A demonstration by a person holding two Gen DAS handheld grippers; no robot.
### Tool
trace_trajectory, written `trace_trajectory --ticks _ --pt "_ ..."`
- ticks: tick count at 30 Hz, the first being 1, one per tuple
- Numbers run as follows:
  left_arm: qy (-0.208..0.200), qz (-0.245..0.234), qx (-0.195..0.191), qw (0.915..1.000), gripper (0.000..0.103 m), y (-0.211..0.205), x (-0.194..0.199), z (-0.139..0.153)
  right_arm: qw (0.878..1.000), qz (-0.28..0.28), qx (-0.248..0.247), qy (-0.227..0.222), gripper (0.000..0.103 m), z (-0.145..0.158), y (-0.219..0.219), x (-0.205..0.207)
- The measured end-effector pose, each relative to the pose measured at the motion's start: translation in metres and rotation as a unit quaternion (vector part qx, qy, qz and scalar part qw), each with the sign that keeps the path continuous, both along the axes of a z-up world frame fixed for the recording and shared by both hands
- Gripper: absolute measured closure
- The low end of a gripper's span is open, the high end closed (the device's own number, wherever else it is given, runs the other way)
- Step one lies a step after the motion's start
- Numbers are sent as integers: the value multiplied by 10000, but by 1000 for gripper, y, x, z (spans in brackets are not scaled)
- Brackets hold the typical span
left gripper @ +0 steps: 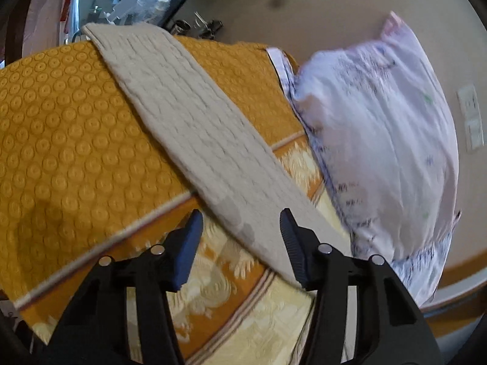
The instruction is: Fold small clothes
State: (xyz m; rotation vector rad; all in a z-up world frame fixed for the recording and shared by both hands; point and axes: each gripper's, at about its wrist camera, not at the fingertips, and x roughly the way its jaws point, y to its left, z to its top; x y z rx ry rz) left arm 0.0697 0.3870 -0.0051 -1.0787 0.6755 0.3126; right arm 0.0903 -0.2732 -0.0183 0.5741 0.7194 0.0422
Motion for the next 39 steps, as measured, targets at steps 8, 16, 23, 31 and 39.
trace_trajectory --ticks 8,16,23,31,39 --pt "-236 467 -699 9962 87 33 4 -16 10000 52 -21 19 25 -1 1 -2" --pt "-1040 74 -509 9932 96 6 10 28 10000 98 19 -9 25 -1 4 -2" --pt "-1824 -812 -410 9790 97 -58 46 83 9999 99 54 -79 25 2 0 -6" --pt "-2226 -2027 -838 9499 97 -165 95 105 9998 148 36 -144 25 5 -1 -10" --pt "-1502 -3313 -736 9286 96 -314 141 62 9992 356 -93 -162 25 11 13 -12"
